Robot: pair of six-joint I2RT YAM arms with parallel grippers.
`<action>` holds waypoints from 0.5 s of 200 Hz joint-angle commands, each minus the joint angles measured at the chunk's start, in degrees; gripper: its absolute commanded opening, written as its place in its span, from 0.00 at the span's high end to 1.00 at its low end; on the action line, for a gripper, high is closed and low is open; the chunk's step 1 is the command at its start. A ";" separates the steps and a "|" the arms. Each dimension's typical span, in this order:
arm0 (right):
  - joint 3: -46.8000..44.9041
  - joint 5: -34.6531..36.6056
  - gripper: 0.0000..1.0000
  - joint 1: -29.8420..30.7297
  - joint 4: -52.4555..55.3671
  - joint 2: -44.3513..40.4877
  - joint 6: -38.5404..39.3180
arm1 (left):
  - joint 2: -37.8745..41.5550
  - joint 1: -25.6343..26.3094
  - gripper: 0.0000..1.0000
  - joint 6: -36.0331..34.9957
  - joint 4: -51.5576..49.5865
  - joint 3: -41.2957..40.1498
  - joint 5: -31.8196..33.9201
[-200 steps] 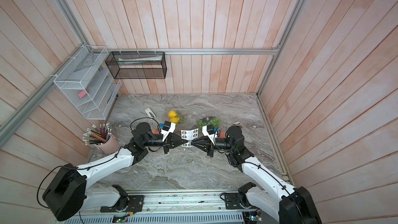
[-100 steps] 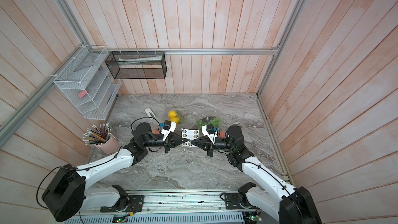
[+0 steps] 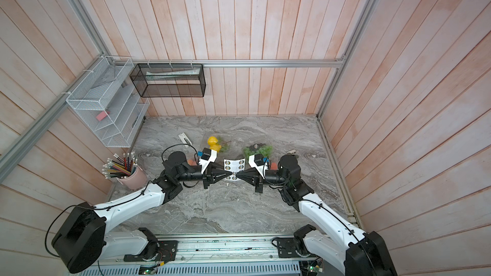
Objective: Label fruit boxes
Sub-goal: Tear off the label from the label sticker.
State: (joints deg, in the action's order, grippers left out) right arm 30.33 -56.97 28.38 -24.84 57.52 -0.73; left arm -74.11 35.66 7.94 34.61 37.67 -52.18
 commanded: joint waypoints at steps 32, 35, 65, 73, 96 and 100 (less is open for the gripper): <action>1.83 0.76 1.00 0.27 2.12 -0.26 1.87 | 0.55 -0.15 0.75 3.51 4.96 -0.76 -0.49; 1.83 0.74 1.00 0.27 2.27 -0.23 1.97 | 0.50 -0.15 0.75 3.68 5.18 -0.68 -0.49; 1.86 1.24 1.00 0.27 3.61 -0.19 3.12 | -0.38 -0.15 0.72 7.18 9.42 -0.40 -0.64; 1.91 1.25 1.00 0.27 3.73 -0.13 3.27 | -0.57 -0.15 0.71 7.94 10.13 -0.25 -0.73; 1.99 1.46 1.00 0.27 3.83 -0.20 3.30 | -1.04 -0.15 0.76 8.39 10.46 0.21 -0.72; 2.04 1.50 1.00 0.27 3.83 -0.19 3.34 | -1.12 -0.15 0.78 8.25 10.25 0.25 -0.56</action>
State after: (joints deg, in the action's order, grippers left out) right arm 30.48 -56.34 28.38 -22.13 57.54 1.72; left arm -74.26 35.64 14.46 42.41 37.47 -52.23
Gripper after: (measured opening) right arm 0.041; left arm 0.264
